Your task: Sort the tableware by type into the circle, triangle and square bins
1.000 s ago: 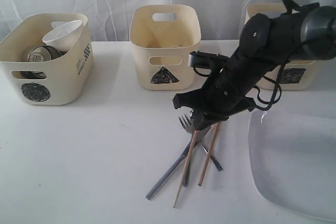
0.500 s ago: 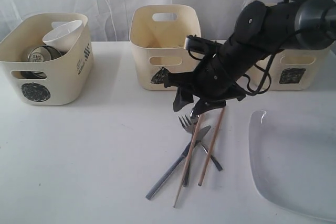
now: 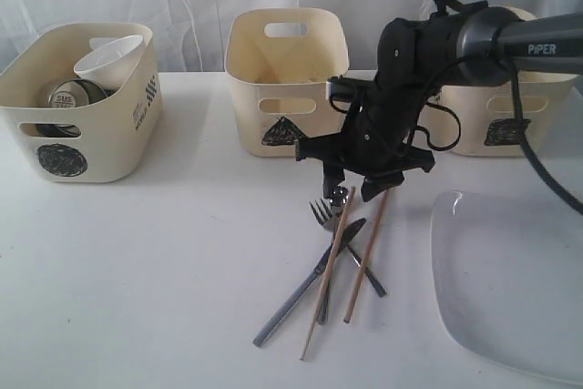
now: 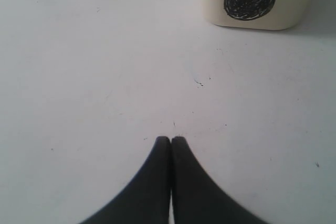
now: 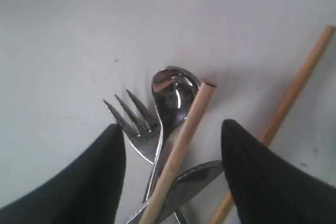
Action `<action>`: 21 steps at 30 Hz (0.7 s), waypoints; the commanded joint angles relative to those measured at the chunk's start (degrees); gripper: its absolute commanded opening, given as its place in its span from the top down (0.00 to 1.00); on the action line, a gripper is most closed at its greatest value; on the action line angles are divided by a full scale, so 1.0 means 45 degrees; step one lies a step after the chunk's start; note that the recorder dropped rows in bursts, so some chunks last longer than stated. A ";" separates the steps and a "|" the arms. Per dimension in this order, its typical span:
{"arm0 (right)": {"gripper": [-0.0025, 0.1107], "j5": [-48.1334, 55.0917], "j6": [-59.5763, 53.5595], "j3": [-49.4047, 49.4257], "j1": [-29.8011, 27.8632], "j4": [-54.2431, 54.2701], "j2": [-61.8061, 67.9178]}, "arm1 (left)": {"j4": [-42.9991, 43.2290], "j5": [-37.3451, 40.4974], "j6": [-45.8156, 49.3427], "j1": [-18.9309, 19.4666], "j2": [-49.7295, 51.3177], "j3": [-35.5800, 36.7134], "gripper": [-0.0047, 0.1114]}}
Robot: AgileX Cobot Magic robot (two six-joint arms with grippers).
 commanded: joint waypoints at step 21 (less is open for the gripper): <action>0.79 0.0568 -0.0061 -0.0066 0.0008 0.0408 0.0394 | 0.0019 -0.0028 -0.0018 -0.0088 -0.0053 0.0049 0.96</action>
